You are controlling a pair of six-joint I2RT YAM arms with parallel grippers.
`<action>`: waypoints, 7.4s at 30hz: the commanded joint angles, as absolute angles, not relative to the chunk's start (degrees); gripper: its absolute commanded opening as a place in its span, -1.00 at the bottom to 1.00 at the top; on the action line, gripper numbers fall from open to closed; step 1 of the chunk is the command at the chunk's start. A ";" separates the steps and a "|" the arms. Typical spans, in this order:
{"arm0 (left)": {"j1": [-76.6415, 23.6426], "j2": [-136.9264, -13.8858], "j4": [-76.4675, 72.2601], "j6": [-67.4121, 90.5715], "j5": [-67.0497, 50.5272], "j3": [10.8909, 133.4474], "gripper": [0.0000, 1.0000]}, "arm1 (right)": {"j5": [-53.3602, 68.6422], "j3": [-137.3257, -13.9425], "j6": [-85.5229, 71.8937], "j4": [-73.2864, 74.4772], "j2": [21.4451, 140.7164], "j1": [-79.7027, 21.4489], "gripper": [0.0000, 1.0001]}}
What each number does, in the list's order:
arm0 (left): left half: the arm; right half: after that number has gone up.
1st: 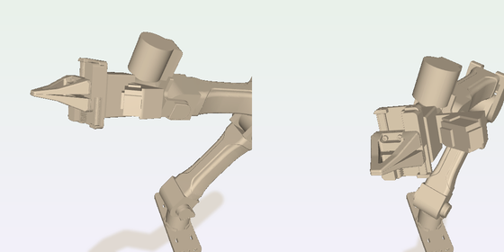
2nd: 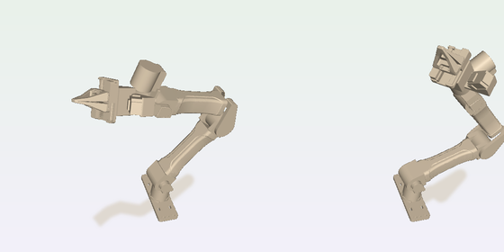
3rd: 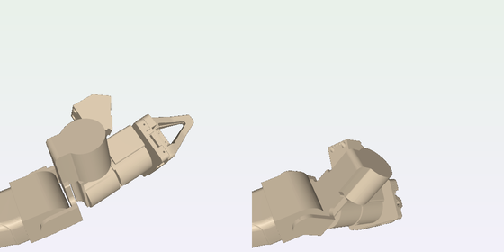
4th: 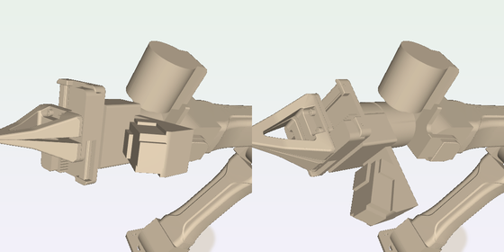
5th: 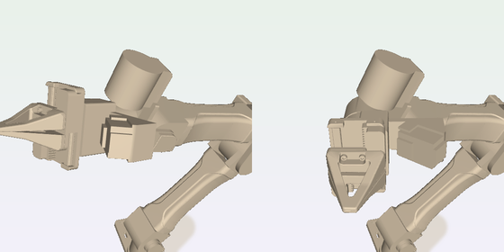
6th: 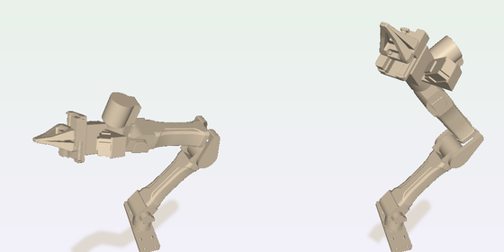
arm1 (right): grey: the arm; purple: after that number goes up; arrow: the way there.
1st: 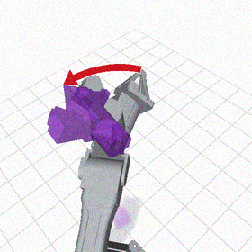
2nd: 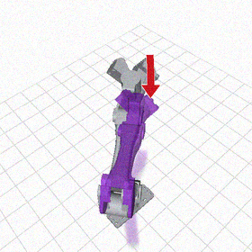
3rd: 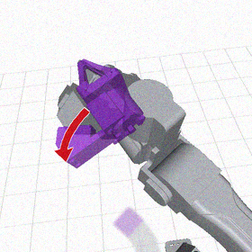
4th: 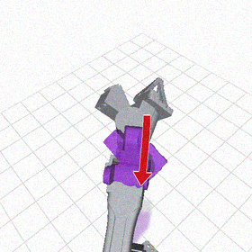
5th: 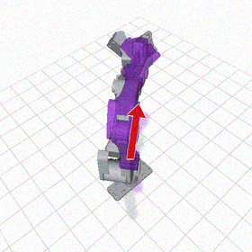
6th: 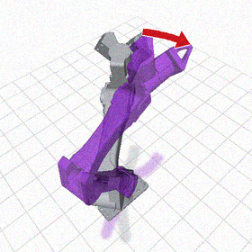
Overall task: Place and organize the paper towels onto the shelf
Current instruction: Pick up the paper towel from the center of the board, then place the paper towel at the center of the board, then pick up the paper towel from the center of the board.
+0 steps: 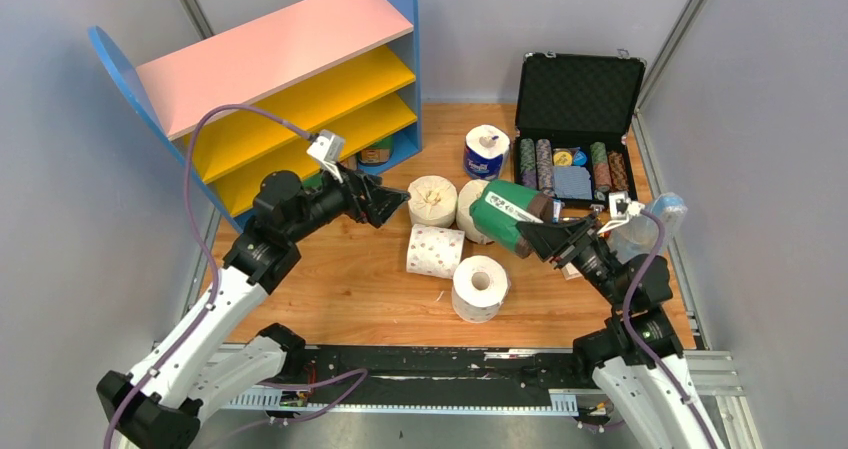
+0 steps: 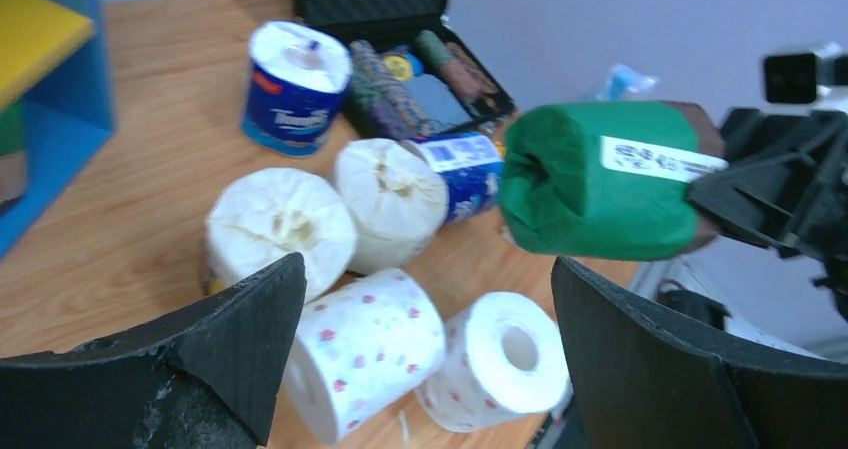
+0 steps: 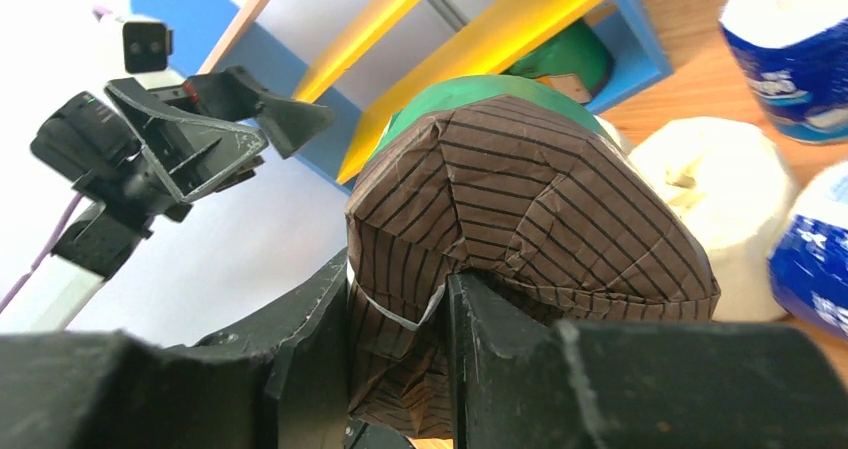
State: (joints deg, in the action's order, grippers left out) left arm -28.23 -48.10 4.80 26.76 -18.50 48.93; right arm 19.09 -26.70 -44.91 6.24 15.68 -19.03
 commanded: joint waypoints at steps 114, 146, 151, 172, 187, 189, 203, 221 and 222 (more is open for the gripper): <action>-27.74 -76.20 56.37 58.59 32.98 64.50 0.75 | 0.71 -50.16 -16.68 26.60 35.09 -20.01 1.00; -28.21 -78.33 49.68 14.76 15.87 60.20 0.75 | 3.31 -46.80 -15.82 24.23 31.88 -19.95 1.00; -28.21 -80.11 47.76 21.54 20.29 59.13 0.42 | 3.16 -46.69 -15.69 24.15 31.37 -19.96 1.00; -20.62 -88.31 44.83 49.23 28.31 69.76 0.24 | 2.81 -46.15 -15.77 24.09 28.25 -19.99 1.00; -21.47 -76.86 43.84 20.07 18.64 64.04 0.72 | 3.91 -46.14 -15.91 24.02 28.32 -20.01 1.00; -22.45 -76.85 43.42 14.88 20.03 63.50 0.73 | 4.12 -46.07 -15.91 23.92 28.16 -19.96 1.00; -28.63 -81.38 43.15 -0.40 28.74 60.00 0.63 | 4.93 -45.70 -15.81 23.55 27.90 -19.98 1.00; -28.61 -84.90 45.55 7.50 35.43 61.30 0.03 | 5.15 -45.79 -15.91 23.49 25.79 -20.03 1.00; -28.59 -84.40 45.80 7.84 35.43 61.50 -0.03 | 5.13 -45.79 -15.98 23.47 25.79 -20.01 1.00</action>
State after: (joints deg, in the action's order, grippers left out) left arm -28.60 -85.17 44.27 4.93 33.39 59.40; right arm 4.60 -45.78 -16.38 25.87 26.39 -19.86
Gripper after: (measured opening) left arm 0.526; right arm 0.998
